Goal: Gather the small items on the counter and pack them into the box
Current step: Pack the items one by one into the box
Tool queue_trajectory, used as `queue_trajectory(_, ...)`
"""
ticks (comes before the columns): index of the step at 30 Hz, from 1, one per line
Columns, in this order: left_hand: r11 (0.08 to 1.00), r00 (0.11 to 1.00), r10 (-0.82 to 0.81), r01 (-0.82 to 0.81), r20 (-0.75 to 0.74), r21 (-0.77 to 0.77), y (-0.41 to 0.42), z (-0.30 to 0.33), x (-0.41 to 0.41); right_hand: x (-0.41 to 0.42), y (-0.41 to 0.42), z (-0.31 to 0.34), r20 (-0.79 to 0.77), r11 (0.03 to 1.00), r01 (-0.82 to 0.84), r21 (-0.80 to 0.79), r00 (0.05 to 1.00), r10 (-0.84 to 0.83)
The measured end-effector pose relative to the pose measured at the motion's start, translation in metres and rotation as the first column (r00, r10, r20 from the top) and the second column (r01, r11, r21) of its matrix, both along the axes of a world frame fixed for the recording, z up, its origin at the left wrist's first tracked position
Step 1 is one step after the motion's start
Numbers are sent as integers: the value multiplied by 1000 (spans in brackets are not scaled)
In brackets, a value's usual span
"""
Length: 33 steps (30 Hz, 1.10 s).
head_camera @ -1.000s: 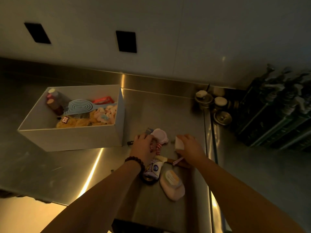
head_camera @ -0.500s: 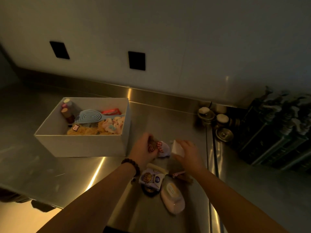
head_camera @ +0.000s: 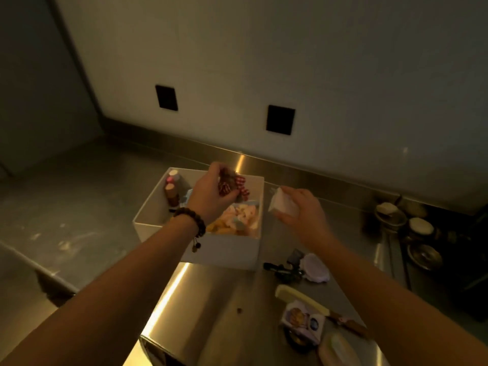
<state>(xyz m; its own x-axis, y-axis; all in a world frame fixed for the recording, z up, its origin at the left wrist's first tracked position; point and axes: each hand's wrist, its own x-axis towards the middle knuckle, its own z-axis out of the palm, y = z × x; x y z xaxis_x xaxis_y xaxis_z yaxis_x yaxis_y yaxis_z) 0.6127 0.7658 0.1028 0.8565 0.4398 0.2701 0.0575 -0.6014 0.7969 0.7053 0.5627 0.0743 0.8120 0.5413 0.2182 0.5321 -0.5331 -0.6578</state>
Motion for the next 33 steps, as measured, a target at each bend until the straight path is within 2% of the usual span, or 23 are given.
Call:
queue_trajectory(4,999,991,-20,23,-132,25,70,-11,2,2,60,0,14,1000,-4,-20,1000,4)
queue_trajectory(9,980,951,-126,164,-283,115,132,-29,16,8,126,-13,-4,997,54,-51,999,-54)
queue_trajectory(12,940,858,-228,316,-460,125,150,-45,30,9,151,-24,-63,994,98,-58,993,-101)
queue_trajectory(16,864,784,-317,471,-534,177,148,-67,45,9,161,-37,-129,981,137,-134,980,-154)
queue_trajectory(19,741,687,-275,597,-672,307,147,-87,53,10,165,-46,-115,957,139,-256,978,-173)
queue_trajectory(21,710,631,-245,634,-736,307,147,-98,57,10,167,-49,-57,924,131,-360,985,-162)
queue_trajectory(24,709,605,-234,642,-761,292,144,-105,61,12,168,-54,-26,877,108,-468,990,-136)
queue_trajectory(27,701,604,-223,645,-765,304,137,-107,62,14,164,-61,-48,859,109,-501,987,-153)
queue_trajectory(33,689,618,-230,649,-752,322,130,-114,64,11,164,-65,55,780,109,-617,994,-95)
